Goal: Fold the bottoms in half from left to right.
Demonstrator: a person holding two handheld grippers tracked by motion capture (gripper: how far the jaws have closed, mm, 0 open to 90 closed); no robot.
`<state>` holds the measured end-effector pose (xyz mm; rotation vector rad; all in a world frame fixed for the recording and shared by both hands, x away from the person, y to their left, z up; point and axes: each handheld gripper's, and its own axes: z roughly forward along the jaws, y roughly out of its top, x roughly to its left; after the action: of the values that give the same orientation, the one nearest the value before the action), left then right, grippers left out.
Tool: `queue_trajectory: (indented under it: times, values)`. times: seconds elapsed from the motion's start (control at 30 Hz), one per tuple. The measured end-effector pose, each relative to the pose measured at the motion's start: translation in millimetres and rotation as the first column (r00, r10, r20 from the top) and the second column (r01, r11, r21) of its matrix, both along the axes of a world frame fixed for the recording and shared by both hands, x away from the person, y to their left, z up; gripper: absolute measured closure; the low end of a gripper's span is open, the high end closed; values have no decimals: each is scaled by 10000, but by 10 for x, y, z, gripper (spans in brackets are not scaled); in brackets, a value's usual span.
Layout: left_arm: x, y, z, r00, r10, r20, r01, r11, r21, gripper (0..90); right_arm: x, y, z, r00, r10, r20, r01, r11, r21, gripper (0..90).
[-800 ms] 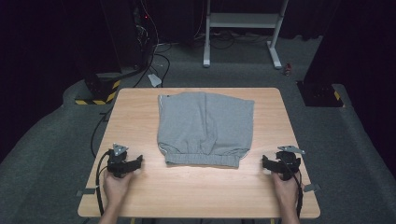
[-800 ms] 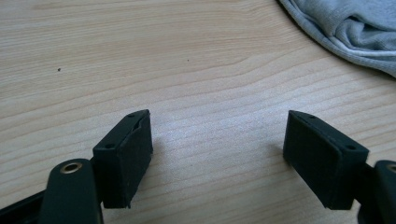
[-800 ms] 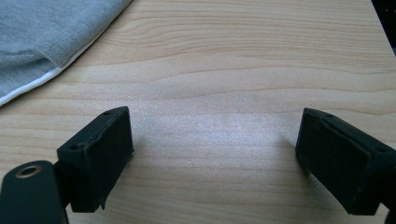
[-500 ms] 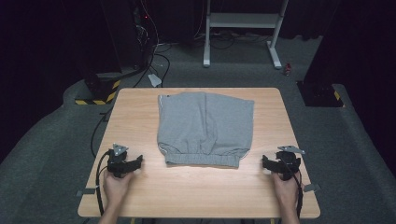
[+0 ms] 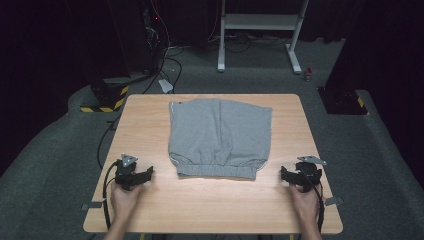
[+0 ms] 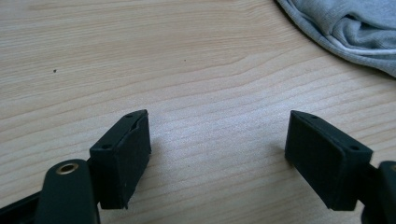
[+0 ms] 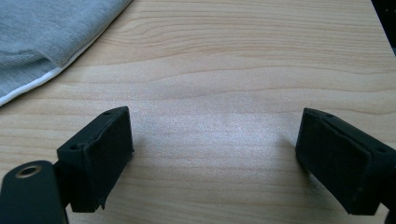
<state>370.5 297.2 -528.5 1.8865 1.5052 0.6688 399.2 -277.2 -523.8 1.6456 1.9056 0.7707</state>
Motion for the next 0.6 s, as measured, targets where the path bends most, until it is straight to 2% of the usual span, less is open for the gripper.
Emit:
queue_trajectory:
  times: [0.27,0.43,0.6]
  values:
    - [13,-10,-5,9997,218,-103,-217,9998,44,145,-4,0,0,10000,4,17,-4,10000,2,106]
    - [-13,-30,8,9998,181,-95,-181,9998,52,205,-6,3,0,10000,-24,13,24,10000,5,109]
    - [-32,-108,40,9999,-173,3,173,9998,-119,217,-48,18,43,9998,-23,-213,22,10000,-65,204]
